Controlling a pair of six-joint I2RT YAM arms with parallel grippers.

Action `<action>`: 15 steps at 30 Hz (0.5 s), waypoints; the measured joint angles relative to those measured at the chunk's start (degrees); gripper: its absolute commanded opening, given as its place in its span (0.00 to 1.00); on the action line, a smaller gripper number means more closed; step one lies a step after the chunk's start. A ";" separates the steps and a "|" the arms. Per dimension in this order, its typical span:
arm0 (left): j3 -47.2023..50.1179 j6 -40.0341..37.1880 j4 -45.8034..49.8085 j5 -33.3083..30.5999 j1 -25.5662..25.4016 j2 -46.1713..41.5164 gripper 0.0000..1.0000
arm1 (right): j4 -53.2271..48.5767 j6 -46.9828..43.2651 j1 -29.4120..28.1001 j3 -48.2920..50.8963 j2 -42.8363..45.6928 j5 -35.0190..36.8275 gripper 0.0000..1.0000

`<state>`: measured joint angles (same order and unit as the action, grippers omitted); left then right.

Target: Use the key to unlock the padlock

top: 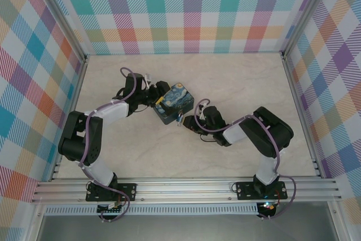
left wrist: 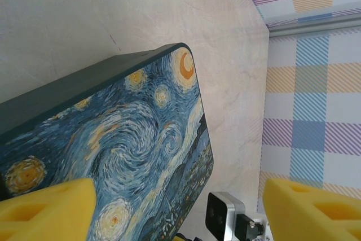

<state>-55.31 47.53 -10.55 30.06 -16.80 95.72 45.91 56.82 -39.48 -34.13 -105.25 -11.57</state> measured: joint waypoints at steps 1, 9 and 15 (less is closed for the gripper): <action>0.00 0.07 -0.02 -0.07 0.00 0.00 0.78 | 0.39 0.20 0.02 -0.09 -0.26 -0.02 0.30; 0.00 0.63 -0.09 -0.17 -0.02 0.00 0.78 | 1.68 1.22 0.00 -2.10 -2.51 -0.28 0.29; 0.00 0.66 -0.09 -0.17 -0.02 0.00 0.78 | 1.68 1.29 0.00 -3.21 -3.48 -0.44 0.27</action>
<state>-55.31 48.18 -10.63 29.89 -16.82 95.72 47.59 58.11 -39.48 -37.34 -108.73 -12.01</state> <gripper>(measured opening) 0.779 0.276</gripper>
